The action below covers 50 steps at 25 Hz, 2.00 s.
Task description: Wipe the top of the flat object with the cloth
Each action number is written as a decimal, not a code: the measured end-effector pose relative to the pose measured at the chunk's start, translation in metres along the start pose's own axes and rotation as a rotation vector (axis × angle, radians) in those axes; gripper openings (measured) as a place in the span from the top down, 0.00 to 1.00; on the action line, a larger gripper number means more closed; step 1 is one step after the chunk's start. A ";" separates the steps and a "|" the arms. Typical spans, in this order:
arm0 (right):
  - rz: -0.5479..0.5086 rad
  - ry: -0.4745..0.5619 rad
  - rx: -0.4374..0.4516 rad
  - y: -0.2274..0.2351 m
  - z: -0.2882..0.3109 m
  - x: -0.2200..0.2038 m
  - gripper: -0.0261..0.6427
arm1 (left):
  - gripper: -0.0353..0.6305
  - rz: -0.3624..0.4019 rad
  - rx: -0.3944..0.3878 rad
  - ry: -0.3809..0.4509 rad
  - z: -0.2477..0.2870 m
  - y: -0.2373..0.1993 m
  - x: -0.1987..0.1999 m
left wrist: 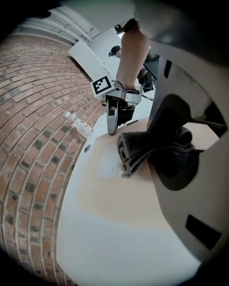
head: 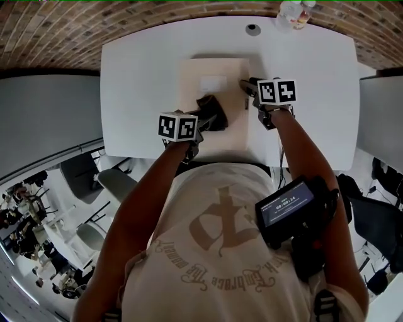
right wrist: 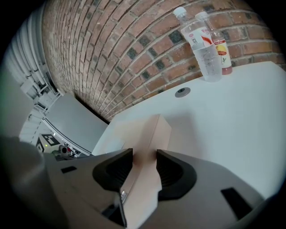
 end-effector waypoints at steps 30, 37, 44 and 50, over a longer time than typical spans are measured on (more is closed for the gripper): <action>0.016 0.016 0.011 -0.001 0.002 -0.001 0.69 | 0.78 0.099 0.012 -0.027 -0.027 0.014 -0.021; 0.030 0.021 0.014 -0.001 0.002 -0.001 0.69 | 0.78 0.192 -0.149 -0.224 0.038 0.057 -0.022; 0.040 0.023 0.020 0.000 0.003 -0.002 0.69 | 0.78 0.192 -0.226 -0.306 0.070 0.080 -0.038; 0.042 0.023 0.026 0.000 0.004 -0.002 0.69 | 0.78 0.182 -0.208 -0.342 0.075 0.074 -0.051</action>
Point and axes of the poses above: the fingertips, and each gripper's own axes: z forward along the fingers, y to its right, x out of its top, the point moved 5 cm from there along -z, backward along the fingers, and after that the axes turned 15 degrees about -x, right-handed, at the moved point
